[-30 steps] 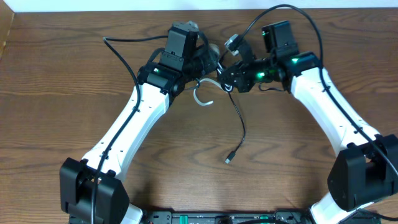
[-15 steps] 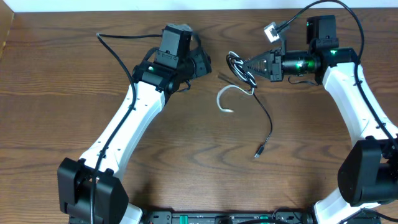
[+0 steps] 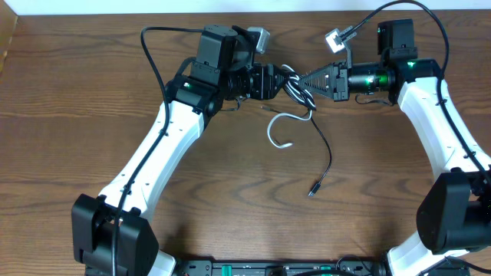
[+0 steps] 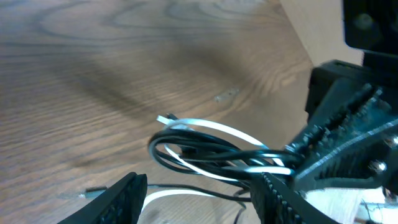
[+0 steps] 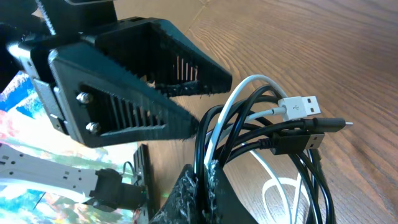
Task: Untangle cables
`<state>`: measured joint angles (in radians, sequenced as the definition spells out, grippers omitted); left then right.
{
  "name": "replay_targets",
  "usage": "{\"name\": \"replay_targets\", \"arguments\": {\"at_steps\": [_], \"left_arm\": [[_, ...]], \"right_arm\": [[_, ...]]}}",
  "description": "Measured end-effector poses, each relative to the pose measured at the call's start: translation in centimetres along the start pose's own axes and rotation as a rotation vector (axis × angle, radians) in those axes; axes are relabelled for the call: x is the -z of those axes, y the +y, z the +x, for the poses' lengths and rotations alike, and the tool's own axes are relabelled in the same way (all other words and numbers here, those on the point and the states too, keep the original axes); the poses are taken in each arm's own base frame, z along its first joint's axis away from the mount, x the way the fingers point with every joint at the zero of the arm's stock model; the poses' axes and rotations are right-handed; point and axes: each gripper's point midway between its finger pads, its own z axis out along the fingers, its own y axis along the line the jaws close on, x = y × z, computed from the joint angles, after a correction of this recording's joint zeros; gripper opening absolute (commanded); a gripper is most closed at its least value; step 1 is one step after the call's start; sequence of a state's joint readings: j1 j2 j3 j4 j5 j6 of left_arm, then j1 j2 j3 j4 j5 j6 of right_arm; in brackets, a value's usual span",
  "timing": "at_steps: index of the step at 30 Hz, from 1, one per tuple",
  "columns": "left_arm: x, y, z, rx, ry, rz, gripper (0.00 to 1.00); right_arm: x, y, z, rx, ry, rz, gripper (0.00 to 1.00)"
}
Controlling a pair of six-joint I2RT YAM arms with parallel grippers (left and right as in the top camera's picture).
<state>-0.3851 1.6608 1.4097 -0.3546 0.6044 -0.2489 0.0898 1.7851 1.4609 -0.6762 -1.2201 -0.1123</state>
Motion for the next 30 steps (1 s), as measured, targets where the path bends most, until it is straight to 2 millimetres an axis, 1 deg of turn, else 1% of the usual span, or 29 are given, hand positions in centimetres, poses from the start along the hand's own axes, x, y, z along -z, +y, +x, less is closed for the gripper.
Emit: {"name": "replay_targets", "arguments": {"at_steps": [5,8,11,14,17,19,21,25,28,30], "left_arm": [[-0.3,-0.4,0.8,-0.011,0.024,0.026,0.56],[-1.0,-0.4,1.9,-0.004,0.051,0.028,0.56],[-2.5,0.2,3.2,0.046,0.090,0.017,0.57],[-3.8,1.4,3.7,0.145,0.099,-0.018,0.56],[-4.8,2.4,3.5,0.251,0.074,-0.041,0.57],[-5.2,2.4,3.0,0.299,0.049,-0.036,0.57],[-5.6,1.8,2.4,0.331,0.023,-0.022,0.57],[-6.2,-0.1,1.4,0.357,-0.022,0.025,0.57],[-6.4,0.0,1.6,0.388,-0.022,0.026,0.57],[-6.6,0.4,2.3,0.409,-0.012,0.020,0.56]], "right_arm": [[0.1,-0.1,0.0,-0.008,-0.003,0.002,0.01],[0.4,-0.3,-0.1,-0.021,-0.009,0.007,0.01],[0.8,-0.5,-0.2,-0.031,-0.016,0.013,0.01],[1.0,-0.7,-0.3,-0.034,-0.021,0.017,0.01],[1.0,-0.7,-0.4,-0.034,-0.022,0.018,0.01],[1.0,-0.7,-0.4,-0.031,-0.023,0.018,0.01],[1.0,-0.7,-0.4,-0.030,-0.024,0.019,0.01],[1.1,-0.7,-0.4,-0.030,-0.025,0.016,0.01],[1.2,-0.7,-0.5,-0.032,-0.027,0.018,0.01],[1.3,-0.8,-0.5,-0.033,-0.029,0.019,0.01]]}}
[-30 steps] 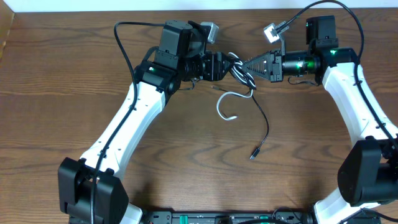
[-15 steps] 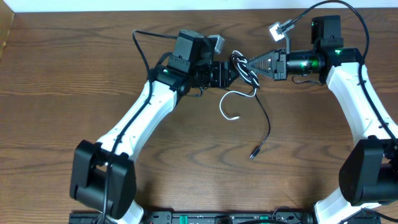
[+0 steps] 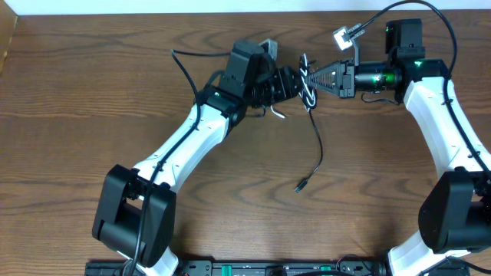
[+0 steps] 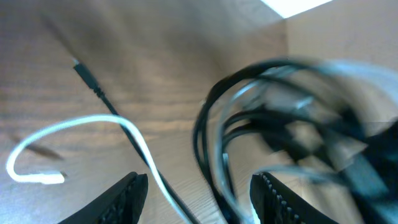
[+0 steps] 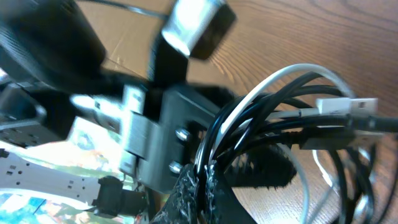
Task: Untangle cables
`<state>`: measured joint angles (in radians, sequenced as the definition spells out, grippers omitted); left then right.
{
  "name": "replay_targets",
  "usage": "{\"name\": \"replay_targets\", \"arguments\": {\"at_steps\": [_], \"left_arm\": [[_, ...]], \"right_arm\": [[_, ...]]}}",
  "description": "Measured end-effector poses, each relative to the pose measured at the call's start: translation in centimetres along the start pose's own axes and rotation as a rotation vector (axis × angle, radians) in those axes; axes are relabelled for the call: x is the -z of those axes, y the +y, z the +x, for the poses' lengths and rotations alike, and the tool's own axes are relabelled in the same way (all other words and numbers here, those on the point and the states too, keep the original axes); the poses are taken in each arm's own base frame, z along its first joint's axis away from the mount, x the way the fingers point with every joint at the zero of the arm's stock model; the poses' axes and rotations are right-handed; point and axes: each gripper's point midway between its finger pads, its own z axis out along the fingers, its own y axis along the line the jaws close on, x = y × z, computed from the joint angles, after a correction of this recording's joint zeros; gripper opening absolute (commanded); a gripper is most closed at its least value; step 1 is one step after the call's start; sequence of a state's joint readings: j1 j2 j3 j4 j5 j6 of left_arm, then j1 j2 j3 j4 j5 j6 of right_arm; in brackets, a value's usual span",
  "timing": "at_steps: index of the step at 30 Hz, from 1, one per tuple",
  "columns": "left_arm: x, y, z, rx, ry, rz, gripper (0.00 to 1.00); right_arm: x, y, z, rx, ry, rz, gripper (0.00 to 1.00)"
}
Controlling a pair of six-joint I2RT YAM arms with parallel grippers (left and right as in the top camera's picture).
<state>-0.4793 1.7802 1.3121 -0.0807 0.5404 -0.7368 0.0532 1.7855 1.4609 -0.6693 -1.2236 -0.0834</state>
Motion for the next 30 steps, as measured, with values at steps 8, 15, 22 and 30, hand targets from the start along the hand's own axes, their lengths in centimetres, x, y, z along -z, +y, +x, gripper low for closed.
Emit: {"name": "replay_targets", "arguments": {"at_steps": [8,15,22,30], "left_arm": [[-1.0,2.2,2.8,0.035,0.045,0.038,0.53],[-0.5,-1.5,2.2,-0.034,0.051,0.216,0.53],[0.0,-1.8,1.6,-0.045,0.051,0.252,0.53],[-3.3,-1.2,2.5,-0.025,0.068,0.293,0.53]], "right_arm": [[1.2,-0.8,-0.4,-0.032,-0.026,0.021,0.01],[1.4,-0.9,-0.5,-0.040,-0.031,0.024,0.01],[1.4,-0.9,-0.5,-0.041,-0.031,0.024,0.01],[1.4,-0.9,-0.5,-0.059,-0.031,0.023,0.01]]}}
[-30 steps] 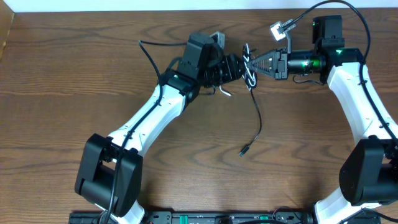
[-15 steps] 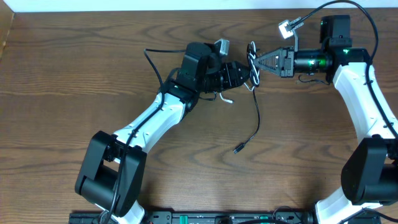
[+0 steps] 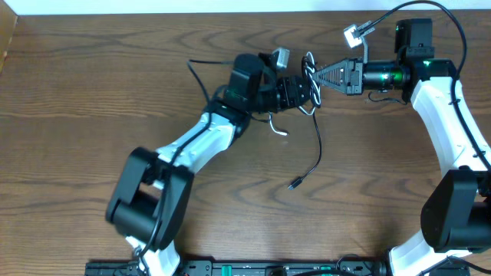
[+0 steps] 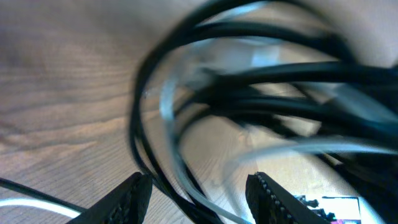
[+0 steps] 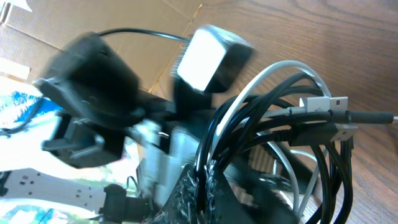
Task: Untangle cables
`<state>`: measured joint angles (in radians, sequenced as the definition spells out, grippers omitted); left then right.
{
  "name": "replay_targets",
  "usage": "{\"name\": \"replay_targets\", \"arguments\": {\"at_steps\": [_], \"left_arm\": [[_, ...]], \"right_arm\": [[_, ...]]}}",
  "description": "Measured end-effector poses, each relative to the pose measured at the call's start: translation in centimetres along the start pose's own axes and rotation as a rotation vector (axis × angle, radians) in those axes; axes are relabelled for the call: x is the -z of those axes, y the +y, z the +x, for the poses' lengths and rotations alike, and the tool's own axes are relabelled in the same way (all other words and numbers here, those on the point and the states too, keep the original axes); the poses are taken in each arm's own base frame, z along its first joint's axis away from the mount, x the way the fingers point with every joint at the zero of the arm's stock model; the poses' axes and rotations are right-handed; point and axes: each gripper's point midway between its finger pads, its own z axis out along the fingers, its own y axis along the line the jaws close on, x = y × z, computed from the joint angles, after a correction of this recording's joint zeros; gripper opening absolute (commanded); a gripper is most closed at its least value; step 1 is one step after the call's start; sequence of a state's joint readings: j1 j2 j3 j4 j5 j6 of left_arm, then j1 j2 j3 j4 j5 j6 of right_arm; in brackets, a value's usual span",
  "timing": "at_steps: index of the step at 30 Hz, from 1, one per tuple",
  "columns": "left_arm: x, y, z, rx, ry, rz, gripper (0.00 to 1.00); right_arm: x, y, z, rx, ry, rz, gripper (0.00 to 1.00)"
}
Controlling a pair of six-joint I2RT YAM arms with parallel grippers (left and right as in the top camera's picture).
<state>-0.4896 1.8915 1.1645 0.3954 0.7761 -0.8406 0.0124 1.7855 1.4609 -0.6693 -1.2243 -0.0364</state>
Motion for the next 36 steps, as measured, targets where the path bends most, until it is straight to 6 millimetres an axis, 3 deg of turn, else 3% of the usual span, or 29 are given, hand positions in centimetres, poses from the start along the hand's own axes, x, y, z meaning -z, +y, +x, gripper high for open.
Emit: {"name": "replay_targets", "arguments": {"at_steps": [4,6,7,9,10,19,28,32,36], "left_arm": [[-1.2,2.5,0.5,0.057,0.005,-0.036,0.52],[-1.4,3.7,0.4,0.077,-0.011,-0.066,0.47],[-1.5,4.0,0.3,0.082,-0.017,-0.075,0.39],[-1.6,5.0,0.1,0.103,-0.038,-0.111,0.13],[-1.5,5.1,0.1,0.105,-0.039,-0.117,0.08],[-0.1,9.1,0.4,0.172,-0.046,-0.269,0.08],[0.4,9.8,0.3,0.136,-0.040,-0.293,0.08],[0.6,10.4,0.8,0.101,-0.016,-0.318,0.08],[2.3,13.6,3.7,0.125,0.087,-0.469,0.09]], "right_arm": [[0.0,-0.1,0.0,-0.007,0.000,0.003,0.01],[0.0,0.0,0.0,-0.008,0.000,-0.001,0.01],[0.0,0.0,0.0,-0.011,0.000,-0.003,0.01],[0.0,0.0,0.0,-0.012,0.000,-0.003,0.01],[0.0,0.1,0.0,-0.012,0.000,-0.004,0.01],[0.1,-0.4,0.0,-0.038,-0.002,0.021,0.01],[0.1,-1.2,0.0,-0.065,-0.002,0.069,0.01],[0.4,-3.1,0.6,-0.123,0.008,0.180,0.02],[1.8,-7.5,2.1,-0.238,0.031,0.462,0.19]]}}
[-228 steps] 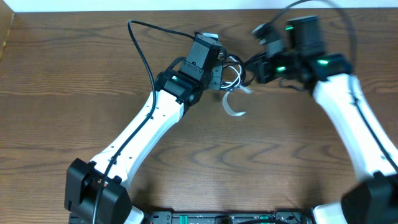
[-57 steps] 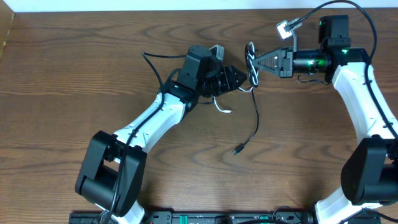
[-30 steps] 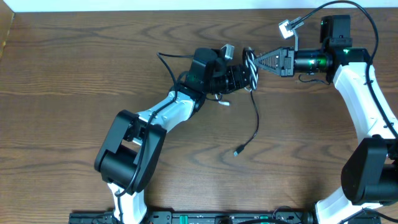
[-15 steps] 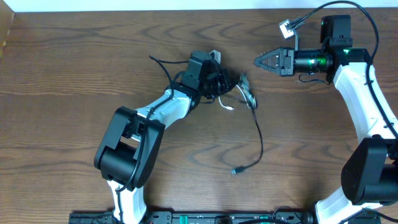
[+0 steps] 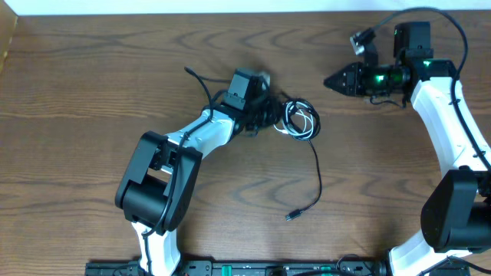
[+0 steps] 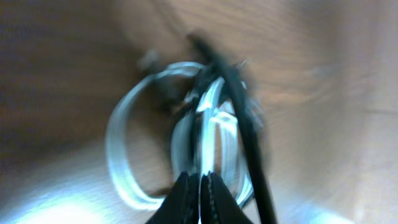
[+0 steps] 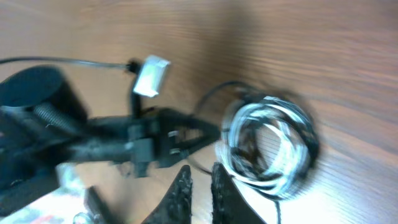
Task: Untangle cables
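The tangled bundle of black and white cables (image 5: 299,120) lies coiled on the table at the middle back. My left gripper (image 5: 268,115) is low at the bundle's left edge. In the blurred left wrist view its fingers (image 6: 186,193) are pressed together on a white strand of the cable bundle (image 6: 208,118). A loose black cable tail (image 5: 314,172) runs forward to a plug (image 5: 290,217). My right gripper (image 5: 330,80) hangs to the right of the bundle, apart from it. Its fingers (image 7: 181,186) stand slightly open with nothing between them, and the cable bundle (image 7: 270,143) lies beyond.
The wooden table (image 5: 92,153) ends at a pale wall strip along the back. The left arm (image 5: 192,138) stretches low across the middle left. A small camera (image 5: 360,38) sticks up from the right arm.
My right gripper has let go of the bundle and drawn back to the right. The bundle has dropped from between both grippers onto the table. My left gripper is now shut on it.
My right gripper held the bundle up at the back with the open left gripper facing it. At the following two moments the left gripper was closer in, around the loops. Now the left holds the bundle on the table and the right is free.
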`<state>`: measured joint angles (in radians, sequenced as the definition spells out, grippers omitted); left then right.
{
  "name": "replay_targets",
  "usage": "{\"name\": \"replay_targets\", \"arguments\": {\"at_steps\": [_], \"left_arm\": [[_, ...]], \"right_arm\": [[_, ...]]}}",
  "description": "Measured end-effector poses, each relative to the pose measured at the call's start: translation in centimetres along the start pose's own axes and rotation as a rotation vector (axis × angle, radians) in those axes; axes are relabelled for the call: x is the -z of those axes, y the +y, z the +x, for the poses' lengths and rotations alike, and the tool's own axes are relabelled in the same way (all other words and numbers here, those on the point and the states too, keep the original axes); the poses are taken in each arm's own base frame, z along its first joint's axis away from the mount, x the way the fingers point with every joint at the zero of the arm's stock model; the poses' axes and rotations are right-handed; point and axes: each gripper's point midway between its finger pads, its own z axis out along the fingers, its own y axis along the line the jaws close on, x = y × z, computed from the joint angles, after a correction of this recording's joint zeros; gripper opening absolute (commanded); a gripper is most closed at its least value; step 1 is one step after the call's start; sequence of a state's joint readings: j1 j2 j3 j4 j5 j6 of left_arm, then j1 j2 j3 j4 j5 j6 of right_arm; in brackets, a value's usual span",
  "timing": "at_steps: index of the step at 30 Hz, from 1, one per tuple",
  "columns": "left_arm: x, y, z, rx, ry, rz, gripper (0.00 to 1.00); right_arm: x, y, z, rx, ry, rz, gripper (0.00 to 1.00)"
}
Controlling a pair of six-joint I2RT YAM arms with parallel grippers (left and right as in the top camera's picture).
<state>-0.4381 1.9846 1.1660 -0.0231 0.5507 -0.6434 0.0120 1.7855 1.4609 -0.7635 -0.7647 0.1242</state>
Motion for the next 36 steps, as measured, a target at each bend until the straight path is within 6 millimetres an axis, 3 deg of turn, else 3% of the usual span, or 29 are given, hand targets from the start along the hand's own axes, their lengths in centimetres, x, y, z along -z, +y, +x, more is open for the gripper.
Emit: {"name": "replay_targets", "arguments": {"at_steps": [3,6,15,20,23,28,31,36], "left_arm": [[0.5,2.5,0.9,-0.005,0.047,-0.073,0.16],[1.1,3.9,0.7,-0.024,0.054,-0.108,0.32],[1.3,3.9,0.6,-0.073,0.049,-0.124,0.33],[0.9,3.8,1.0,-0.078,0.040,-0.154,0.33],[1.2,4.3,0.2,-0.028,0.015,-0.157,0.33],[4.4,5.3,-2.8,0.048,-0.063,-0.145,0.32],[7.1,3.9,-4.4,0.038,-0.128,-0.119,0.33],[10.3,1.6,-5.5,0.004,-0.196,-0.082,0.33]], "right_arm": [[-0.2,-1.7,0.0,-0.015,-0.006,0.112,0.21],[-0.7,-1.9,0.0,0.004,-0.006,0.171,0.24],[-3.0,-0.4,0.7,0.089,0.016,0.250,0.29],[-4.0,0.8,1.2,0.122,0.030,0.252,0.27],[-5.2,1.0,1.7,0.117,0.051,0.247,0.25],[-9.6,-0.7,4.1,0.086,0.154,0.256,0.24],[-11.9,-1.0,5.7,0.086,0.211,0.258,0.22],[-13.4,-0.4,7.1,0.107,0.255,0.255,0.18]]}}
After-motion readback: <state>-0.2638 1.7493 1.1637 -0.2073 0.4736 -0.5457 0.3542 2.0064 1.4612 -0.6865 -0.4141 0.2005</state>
